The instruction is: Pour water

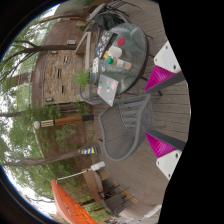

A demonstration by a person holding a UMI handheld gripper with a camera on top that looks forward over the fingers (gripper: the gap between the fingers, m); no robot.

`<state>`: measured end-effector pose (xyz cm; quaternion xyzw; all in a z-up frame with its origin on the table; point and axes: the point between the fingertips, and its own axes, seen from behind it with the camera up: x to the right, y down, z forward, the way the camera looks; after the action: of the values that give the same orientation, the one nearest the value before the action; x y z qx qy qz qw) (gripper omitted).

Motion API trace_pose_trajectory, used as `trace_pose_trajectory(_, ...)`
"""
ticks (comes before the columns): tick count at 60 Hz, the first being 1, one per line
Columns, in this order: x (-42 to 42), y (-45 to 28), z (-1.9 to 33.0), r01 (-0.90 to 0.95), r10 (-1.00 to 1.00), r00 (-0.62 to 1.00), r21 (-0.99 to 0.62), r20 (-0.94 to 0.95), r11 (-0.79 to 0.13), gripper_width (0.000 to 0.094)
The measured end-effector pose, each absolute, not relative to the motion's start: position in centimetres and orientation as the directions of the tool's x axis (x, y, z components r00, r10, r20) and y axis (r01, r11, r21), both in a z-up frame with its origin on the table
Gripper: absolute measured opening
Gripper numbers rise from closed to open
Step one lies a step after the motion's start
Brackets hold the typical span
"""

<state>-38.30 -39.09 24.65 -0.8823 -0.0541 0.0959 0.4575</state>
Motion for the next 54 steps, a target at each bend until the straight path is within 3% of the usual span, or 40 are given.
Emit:
trace_pose_trajectory(15, -36.3, -34.9, 25.1, 0.017, 0.137, 0.989, -0.855, -0.063, -0.518, 0.0826)
trace_pose_trajectory(23, -32.3, -31.3, 20.7, -0.014, 0.092, 0.993, -0.834, -0.078, -0.552, 0.0821)
trace_pose_trajectory(37, -20.6, -18.3, 15.4, -0.089, -0.059, 0.996, -0.920, -0.072, -0.381, 0.0829)
trace_pose_trajectory(54, -14.7, -7.0, 10.5, -0.043, -0.059, 0.998, -0.954, -0.026, -0.296, 0.0826)
